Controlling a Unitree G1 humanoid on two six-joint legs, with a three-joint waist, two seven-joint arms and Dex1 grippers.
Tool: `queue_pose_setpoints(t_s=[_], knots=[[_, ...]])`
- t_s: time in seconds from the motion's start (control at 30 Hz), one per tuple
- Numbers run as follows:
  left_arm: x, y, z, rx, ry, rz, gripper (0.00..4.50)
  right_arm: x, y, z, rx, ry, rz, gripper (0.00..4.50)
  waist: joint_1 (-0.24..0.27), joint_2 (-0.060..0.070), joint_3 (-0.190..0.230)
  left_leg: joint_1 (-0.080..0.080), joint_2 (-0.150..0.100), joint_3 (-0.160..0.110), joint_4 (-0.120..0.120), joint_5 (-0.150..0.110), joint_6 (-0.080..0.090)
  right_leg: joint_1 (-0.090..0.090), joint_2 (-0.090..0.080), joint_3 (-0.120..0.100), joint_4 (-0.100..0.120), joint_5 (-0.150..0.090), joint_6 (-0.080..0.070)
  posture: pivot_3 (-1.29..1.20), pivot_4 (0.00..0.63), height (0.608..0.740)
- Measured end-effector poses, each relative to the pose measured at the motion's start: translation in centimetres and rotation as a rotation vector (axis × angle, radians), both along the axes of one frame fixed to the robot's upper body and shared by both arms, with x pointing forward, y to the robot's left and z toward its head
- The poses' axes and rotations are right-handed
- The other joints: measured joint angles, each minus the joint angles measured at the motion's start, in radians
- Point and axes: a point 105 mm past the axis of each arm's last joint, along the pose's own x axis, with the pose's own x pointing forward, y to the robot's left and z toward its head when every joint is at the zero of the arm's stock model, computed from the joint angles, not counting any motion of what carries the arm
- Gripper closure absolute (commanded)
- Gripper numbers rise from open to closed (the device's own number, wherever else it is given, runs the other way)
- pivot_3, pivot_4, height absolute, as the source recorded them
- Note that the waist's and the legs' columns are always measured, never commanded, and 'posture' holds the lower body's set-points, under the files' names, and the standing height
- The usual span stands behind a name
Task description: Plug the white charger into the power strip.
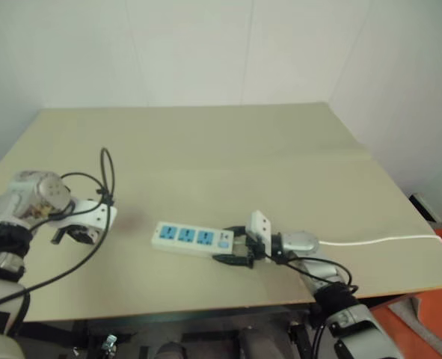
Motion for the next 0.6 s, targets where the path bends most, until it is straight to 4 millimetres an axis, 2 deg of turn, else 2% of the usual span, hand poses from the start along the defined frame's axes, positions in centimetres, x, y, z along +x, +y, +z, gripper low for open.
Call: queue_pose_setpoints(t_s=[0.1,0.17,0.23,0.27,0.37,0.43,0.5,0.6], knots=[[0.1,-0.5,0.1,-0.038,0.0,-0.008,3.48,0.0,0.0,0.0,0.001,-0.001,-0.004,1.07,0.0,0.0,0.0,0.0,0.0,0.0,0.0,0.0,0.0,0.0,0.0,0.0,0.0,0.0,0.0,0.0,0.15,0.74],[0.4,-2.4,0.7,-0.159,-0.009,-0.032,3.48,0.1,-0.1,0.0,0.001,-0.001,-0.007,1.07,0.001,0.0,0.0,-0.001,0.0,0.0,0.0,0.0,0.0,0.0,0.0,0.0,0.0,0.0,0.0,0.0,0.15,0.74],[1.1,-6.1,2.3,-0.412,-0.035,-0.074,3.48,0.1,-0.4,0.0,-0.001,-0.001,-0.012,1.07,0.005,-0.001,0.0,-0.003,0.0,-0.001,0.002,0.0,0.0,0.0,0.0,-0.001,0.0,0.0,0.0,0.0,0.15,0.74],[1.5,-8.7,3.9,-0.575,-0.066,-0.132,3.48,0.1,-0.4,0.0,-0.003,-0.001,-0.012,1.07,0.008,-0.001,0.0,-0.004,0.0,-0.001,0.003,0.0,0.0,-0.001,0.0,-0.002,0.0,0.0,0.0,0.0,0.15,0.74],[1.4,-14.0,8.8,-0.959,-0.154,-0.284,3.48,0.0,-0.1,0.0,0.003,0.0,-0.004,1.07,0.001,-0.001,0.0,-0.004,0.0,-0.001,0.003,0.0,0.0,0.0,-0.001,-0.001,0.0,0.0,0.0,0.0,0.15,0.74],[0.9,-16.3,10.5,-1.15,-0.186,-0.364,3.48,0.0,0.1,0.1,0.008,0.001,-0.001,1.07,-0.002,-0.001,0.0,-0.002,0.0,-0.001,0.003,-0.001,0.001,0.0,-0.001,-0.001,0.001,0.001,-0.002,0.0,0.15,0.74],[0.1,-18.1,10.5,-1.31,-0.161,-0.398,3.48,0.0,0.1,0.1,0.008,0.002,0.003,1.07,-0.004,-0.001,-0.001,-0.001,0.0,-0.001,0.003,-0.001,0.001,0.0,-0.001,0.0,0.002,0.003,-0.005,0.0,0.15,0.74],[-0.5,-19.7,9.2,-1.45,-0.093,-0.362,3.48,0.0,0.1,0.0,0.005,0.005,0.007,1.07,-0.003,-0.001,0.0,-0.002,0.0,-0.001,0.004,-0.001,0.001,0.0,0.0,0.0,0.002,0.003,-0.004,0.0,0.15,0.74]])
